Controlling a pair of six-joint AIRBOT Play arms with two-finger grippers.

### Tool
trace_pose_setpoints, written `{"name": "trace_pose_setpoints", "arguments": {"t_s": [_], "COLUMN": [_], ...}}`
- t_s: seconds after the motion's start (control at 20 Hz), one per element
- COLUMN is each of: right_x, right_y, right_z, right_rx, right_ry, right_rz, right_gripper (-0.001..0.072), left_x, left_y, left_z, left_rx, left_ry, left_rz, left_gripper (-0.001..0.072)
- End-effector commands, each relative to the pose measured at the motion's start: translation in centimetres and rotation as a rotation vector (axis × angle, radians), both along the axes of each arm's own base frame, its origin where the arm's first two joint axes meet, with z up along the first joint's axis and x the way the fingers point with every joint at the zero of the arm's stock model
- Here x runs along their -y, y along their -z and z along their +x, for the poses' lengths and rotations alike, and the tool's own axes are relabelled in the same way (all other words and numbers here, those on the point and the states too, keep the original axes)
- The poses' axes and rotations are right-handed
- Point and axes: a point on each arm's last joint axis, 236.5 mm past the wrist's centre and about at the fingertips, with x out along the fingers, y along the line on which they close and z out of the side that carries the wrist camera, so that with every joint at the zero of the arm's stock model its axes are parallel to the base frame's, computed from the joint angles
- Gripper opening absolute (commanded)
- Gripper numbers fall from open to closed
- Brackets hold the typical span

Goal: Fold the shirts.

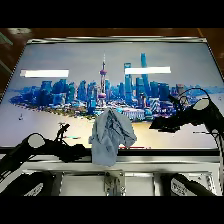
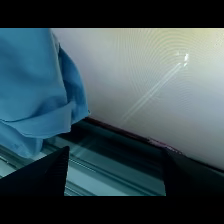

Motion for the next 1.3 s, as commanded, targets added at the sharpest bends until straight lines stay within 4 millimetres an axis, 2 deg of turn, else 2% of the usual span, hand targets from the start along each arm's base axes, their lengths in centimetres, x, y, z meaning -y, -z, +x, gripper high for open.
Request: {"name": "trace_pose_setpoints", "arguments": {"t_s": [0.0,0.15,0.45,0.5,0.55,0.6,0.7,0.8,0.95,1.15,1.2,1.25], "right_x": [-1.7,-2.5,-2.9,-3.1,-3.4,-4.0,-5.2,-7.2,-7.5,-9.6,-10.0,-10.5], "right_y": [-0.2,-0.8,-1.3,-1.4,-1.6,-1.6,-0.7,0.4,3.1,5.6,6.3,6.5], "right_z": [-0.6,-1.1,-1.8,-1.8,-1.8,-2.0,-3.0,-3.5,-2.6,-3.8,-3.2,-2.4], "right_rx": [-0.039,-0.059,-0.097,-0.099,-0.097,-0.099,-0.099,-0.050,0.023,-0.041,-0.020,0.013], "right_ry": [-0.025,-0.029,-0.030,-0.030,-0.028,-0.031,-0.089,-0.182,-0.238,-0.289,-0.283,-0.264], "right_rz": [0.063,0.104,0.130,0.138,0.157,0.178,0.162,0.133,-0.016,-0.015,-0.028,-0.029], "right_gripper": [0.0694,0.0694,0.0693,0.0693,0.0694,0.0694,0.0694,0.0694,0.0693,0.0692,0.0691,0.0643], "left_x": [0.4,0.7,4.5,4.8,5.0,5.0,5.0,5.1,5.4,5.4,5.3,5.2], "left_y": [2.3,4.5,5.8,5.9,6.0,6.1,6.1,6.0,5.3,4.4,4.2,4.0], "left_z": [0.7,0.7,1.0,0.9,0.8,0.8,0.8,0.6,0.4,1.2,1.4,1.9], "left_rx": [0.025,0.000,-0.003,-0.008,-0.018,-0.022,-0.022,-0.024,-0.023,0.012,0.018,0.031], "left_ry": [-0.060,-0.054,-0.062,-0.059,-0.061,-0.062,-0.061,-0.054,-0.040,-0.053,-0.061,-0.070], "left_rz": [0.018,0.054,-0.040,-0.051,-0.054,-0.052,-0.052,-0.056,-0.077,-0.096,-0.099,-0.104], "left_gripper": [0.0601,0.0602,0.0585,0.0456,0.0274,0.0143,0.0051,0.0038,0.0037,0.0037,0.0036,0.0036]}}
